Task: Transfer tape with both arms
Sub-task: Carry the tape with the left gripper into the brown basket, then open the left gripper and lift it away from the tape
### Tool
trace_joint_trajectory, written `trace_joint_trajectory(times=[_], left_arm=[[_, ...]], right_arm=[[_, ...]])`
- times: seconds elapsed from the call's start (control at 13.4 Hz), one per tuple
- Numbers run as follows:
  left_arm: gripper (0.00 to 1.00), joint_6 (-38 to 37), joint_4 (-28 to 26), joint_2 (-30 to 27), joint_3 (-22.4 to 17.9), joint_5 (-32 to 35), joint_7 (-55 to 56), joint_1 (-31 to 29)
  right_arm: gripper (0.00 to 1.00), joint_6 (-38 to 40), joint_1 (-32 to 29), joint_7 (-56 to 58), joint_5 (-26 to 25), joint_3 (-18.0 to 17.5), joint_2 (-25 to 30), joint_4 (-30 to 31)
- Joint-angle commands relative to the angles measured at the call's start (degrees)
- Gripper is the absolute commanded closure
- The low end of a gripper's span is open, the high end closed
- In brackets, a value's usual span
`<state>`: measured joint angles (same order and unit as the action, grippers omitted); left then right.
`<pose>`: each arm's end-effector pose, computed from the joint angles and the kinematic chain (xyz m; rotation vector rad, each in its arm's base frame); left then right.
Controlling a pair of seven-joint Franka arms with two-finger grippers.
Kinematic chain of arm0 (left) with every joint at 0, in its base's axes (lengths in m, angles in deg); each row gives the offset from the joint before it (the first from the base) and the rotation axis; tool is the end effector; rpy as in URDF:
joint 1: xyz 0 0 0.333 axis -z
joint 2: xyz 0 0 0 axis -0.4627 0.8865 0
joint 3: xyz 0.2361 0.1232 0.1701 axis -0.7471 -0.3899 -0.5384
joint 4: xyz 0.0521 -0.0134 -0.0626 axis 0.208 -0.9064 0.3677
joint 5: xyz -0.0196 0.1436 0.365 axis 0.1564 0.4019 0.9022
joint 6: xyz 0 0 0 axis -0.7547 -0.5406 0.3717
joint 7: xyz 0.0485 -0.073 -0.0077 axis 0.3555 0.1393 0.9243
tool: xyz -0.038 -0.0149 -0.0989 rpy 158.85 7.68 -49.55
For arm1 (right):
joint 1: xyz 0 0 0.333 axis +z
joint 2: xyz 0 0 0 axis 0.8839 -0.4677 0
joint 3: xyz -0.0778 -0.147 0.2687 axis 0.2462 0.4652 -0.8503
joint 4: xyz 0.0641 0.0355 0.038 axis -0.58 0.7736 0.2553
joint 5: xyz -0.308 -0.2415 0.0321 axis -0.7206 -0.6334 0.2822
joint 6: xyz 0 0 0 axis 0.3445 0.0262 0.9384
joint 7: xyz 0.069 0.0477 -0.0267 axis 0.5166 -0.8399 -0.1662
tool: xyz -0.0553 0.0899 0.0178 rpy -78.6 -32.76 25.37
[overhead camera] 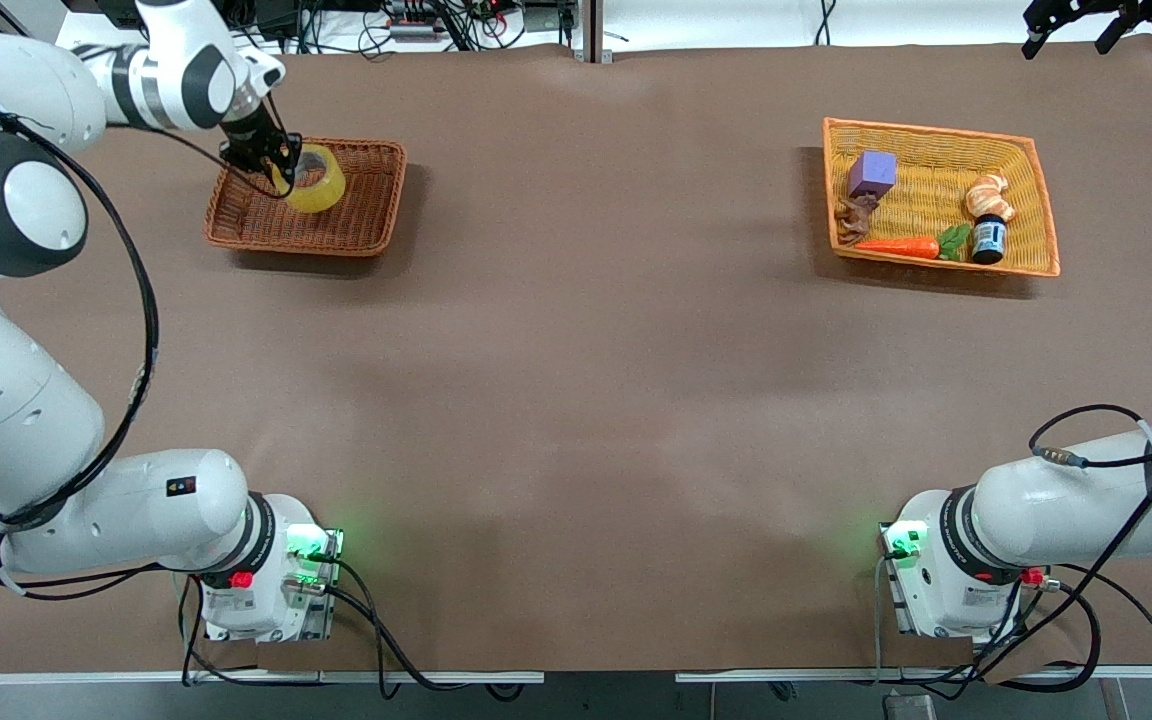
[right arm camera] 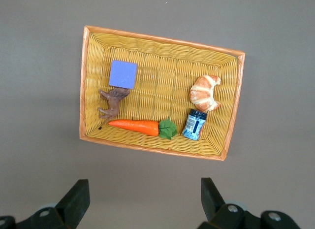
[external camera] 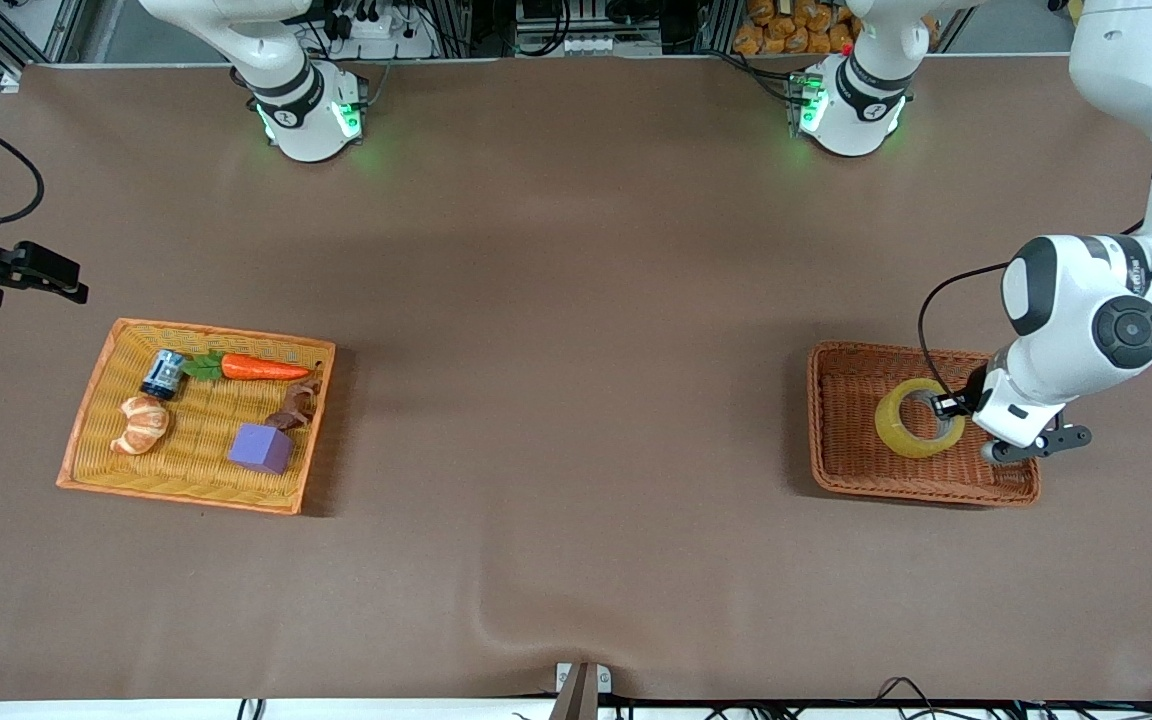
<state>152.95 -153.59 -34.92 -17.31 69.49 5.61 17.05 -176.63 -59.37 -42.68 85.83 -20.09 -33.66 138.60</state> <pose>0.6101 0.0262 0.2704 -3.0911 -0.2761 0.0268 0.5627 -0.0610 0.5777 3.1284 0.0645 -0.0786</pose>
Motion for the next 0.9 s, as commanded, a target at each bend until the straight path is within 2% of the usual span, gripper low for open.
trace_joint_trajectory(times=[0.0, 0.07, 0.15, 0.37, 0.52, 0.67, 0.82], left_arm=[[1.00, 4.3, -2.8, -0.4, 0.8, 0.4, -1.8, -2.0], [0.74, 4.3, -2.5, 0.2, 0.8, 0.4, -1.9, -2.0], [0.01, 4.3, -2.5, 0.2, 0.9, 0.3, -1.9, -2.0], [0.00, 4.0, -1.6, -0.6, 0.8, 0.2, -2.0, -1.9], [0.00, 2.3, 1.4, -2.3, 0.8, 0.3, -3.7, -2.1], [0.00, -6.8, 5.9, -4.2, 0.8, -0.6, -4.0, -2.3], [0.00, -9.7, 7.8, -8.4, 0.7, -0.5, -3.8, -2.3]], right_arm=[[0.00, 0.1, -0.2, -0.9, 1.0, 0.1, 0.2, -0.7], [0.00, -0.2, -0.1, -1.5, 1.1, 0.1, 0.2, -0.8], [0.00, -0.3, 0.0, -2.8, 1.1, 0.1, 0.1, -1.0], [0.00, -0.1, -0.2, -5.9, 2.9, 0.1, 0.1, -0.9], [0.00, -0.3, -1.9, -5.9, 4.1, 0.4, -0.8, -0.9], [0.00, -0.3, -2.2, -4.6, 4.0, 0.3, -1.5, -1.3], [0.00, 0.2, -1.8, -4.4, 3.9, 0.3, -1.5, -2.2]])
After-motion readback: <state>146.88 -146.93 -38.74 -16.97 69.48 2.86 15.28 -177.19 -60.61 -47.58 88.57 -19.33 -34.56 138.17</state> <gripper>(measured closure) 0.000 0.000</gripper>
